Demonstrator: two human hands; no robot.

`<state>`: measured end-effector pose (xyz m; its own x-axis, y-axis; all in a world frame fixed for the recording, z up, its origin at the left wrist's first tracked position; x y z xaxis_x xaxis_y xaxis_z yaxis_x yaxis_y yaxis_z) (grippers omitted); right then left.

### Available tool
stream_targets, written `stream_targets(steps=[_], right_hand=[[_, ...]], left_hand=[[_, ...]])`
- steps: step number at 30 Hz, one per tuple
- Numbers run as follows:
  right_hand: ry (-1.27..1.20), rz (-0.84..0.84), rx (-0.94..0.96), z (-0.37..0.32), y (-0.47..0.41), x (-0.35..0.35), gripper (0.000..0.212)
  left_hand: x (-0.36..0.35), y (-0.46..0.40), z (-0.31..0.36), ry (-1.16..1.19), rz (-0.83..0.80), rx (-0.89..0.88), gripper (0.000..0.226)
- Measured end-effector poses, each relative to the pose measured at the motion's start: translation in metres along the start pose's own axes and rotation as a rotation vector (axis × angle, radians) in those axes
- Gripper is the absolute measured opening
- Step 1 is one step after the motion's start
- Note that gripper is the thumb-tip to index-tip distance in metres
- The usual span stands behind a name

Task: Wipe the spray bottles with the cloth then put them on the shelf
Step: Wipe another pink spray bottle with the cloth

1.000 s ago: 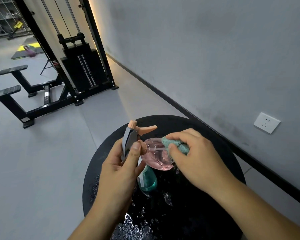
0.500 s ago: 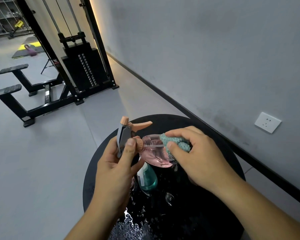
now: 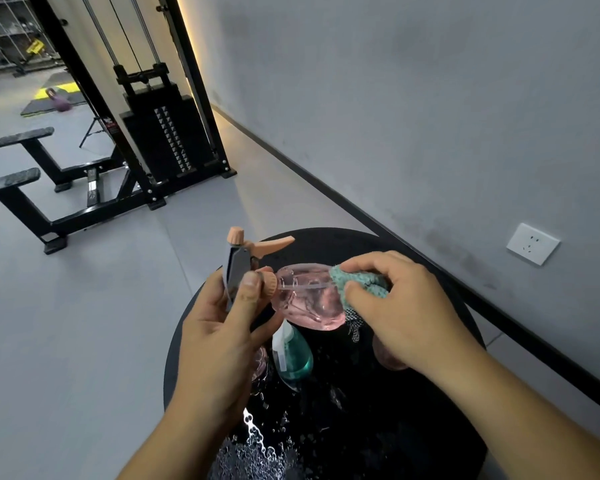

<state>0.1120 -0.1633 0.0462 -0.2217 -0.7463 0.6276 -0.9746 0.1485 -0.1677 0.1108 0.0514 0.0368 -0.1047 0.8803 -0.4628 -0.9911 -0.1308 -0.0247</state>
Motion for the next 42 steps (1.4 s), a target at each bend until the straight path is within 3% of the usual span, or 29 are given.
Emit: stream_targets(steps=[4, 8, 11, 18, 23, 29, 35, 42], right_hand=[[0.050, 0.042, -0.041, 0.006, -0.003, 0.004, 0.020], [-0.013, 0.019, 0.136, -0.018, 0.012, -0.002, 0.021], [0.077, -0.051, 0.270, -0.032, 0.023, -0.015, 0.022], [0.118, -0.035, 0.046, -0.009, 0.010, -0.008, 0.018], [0.059, -0.088, 0.178, -0.025, 0.022, -0.014, 0.016], [0.123, -0.066, -0.003, 0.001, 0.007, -0.004, 0.016], [0.031, -0.088, 0.123, -0.014, 0.017, -0.009, 0.015], [0.073, -0.034, -0.019, 0.004, 0.003, -0.002, 0.017]], left_hand=[[0.000, -0.001, -0.001, 0.014, 0.042, 0.044, 0.014], [-0.005, 0.003, -0.006, -0.034, 0.077, 0.055, 0.017], [-0.008, 0.006, -0.010, -0.073, 0.082, 0.057, 0.020], [-0.007, 0.007, -0.007, -0.106, 0.151, 0.048, 0.030], [-0.009, 0.009, -0.007, -0.115, 0.178, 0.062, 0.032], [-0.002, 0.005, -0.005, -0.109, 0.211, 0.074, 0.029], [-0.007, 0.006, -0.010, -0.086, 0.167, 0.071, 0.027], [-0.003, 0.003, -0.001, -0.053, 0.196, 0.047, 0.027]])
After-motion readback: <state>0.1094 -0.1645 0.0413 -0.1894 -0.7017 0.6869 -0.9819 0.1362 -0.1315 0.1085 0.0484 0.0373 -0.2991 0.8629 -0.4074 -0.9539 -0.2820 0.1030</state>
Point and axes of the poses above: each hand's wrist, its own y-axis away from the middle knuckle, its own x-axis out of the back of the hand, z = x × y, the point moved 3 cm from there along -y, towards the middle knuckle, and after that the axes turned 11 degrees about y, right-handed, at the moved point
